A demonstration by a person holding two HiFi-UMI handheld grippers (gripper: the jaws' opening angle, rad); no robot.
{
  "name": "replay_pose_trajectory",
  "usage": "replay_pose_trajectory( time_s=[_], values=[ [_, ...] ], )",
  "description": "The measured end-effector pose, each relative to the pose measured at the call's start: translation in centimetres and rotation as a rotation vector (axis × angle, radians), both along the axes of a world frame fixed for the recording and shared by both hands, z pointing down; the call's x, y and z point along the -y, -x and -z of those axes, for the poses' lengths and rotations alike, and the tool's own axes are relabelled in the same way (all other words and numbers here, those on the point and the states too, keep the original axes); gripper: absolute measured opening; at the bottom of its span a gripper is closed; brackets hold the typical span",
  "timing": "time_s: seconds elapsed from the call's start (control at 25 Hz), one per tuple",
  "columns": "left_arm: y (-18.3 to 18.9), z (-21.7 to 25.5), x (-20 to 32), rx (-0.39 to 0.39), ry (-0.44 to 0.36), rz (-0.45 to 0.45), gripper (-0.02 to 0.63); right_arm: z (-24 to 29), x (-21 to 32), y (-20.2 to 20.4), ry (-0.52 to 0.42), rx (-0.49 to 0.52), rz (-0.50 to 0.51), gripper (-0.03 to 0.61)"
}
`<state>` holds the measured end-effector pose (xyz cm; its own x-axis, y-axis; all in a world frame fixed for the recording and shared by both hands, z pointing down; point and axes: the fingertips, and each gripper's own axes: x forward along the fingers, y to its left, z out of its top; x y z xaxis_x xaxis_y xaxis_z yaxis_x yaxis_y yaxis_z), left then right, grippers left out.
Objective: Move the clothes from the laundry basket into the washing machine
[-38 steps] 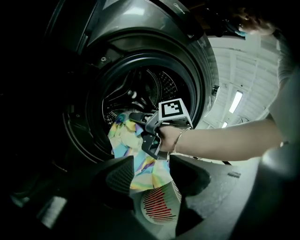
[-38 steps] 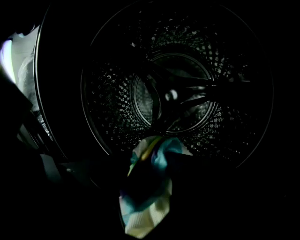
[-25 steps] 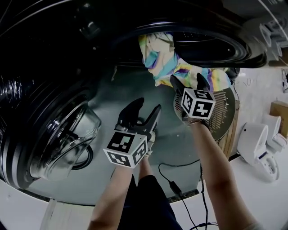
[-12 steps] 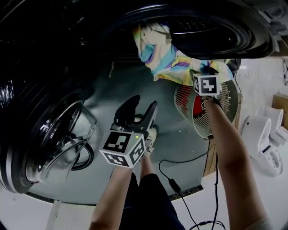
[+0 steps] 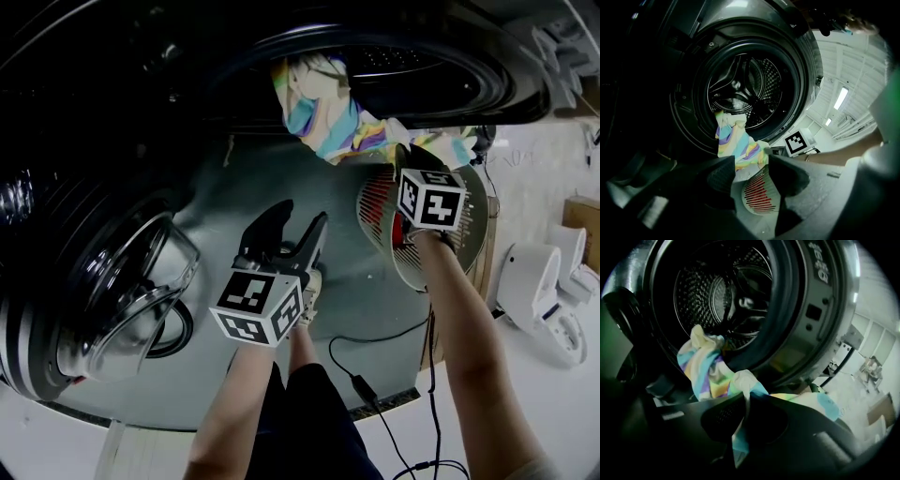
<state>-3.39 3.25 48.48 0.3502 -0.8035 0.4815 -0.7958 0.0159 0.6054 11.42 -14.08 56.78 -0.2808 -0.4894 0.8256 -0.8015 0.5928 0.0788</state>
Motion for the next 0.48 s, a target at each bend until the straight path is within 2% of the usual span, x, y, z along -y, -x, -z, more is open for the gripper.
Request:
replay_pose_trajectory(
  time_s=[0.16,0.36,0.48],
  values=[
    [0.3,0.4,0.5,0.018,-0.005,-0.015,0.207,2.2,-2.1,5.2,-0.006,0.1,0.09,0.043],
    [0.5,1.2,0.8,0.023,-0.019,-0.034,0.204,3.8,-2.1,9.5,-0.015,0.21,0.075,0.044],
    [0.5,1.5,0.6,0.02,-0.019,-0.038,0.202,5.4,-1.6,13.0,-0.039,0.274,0.135,0.043]
  ],
)
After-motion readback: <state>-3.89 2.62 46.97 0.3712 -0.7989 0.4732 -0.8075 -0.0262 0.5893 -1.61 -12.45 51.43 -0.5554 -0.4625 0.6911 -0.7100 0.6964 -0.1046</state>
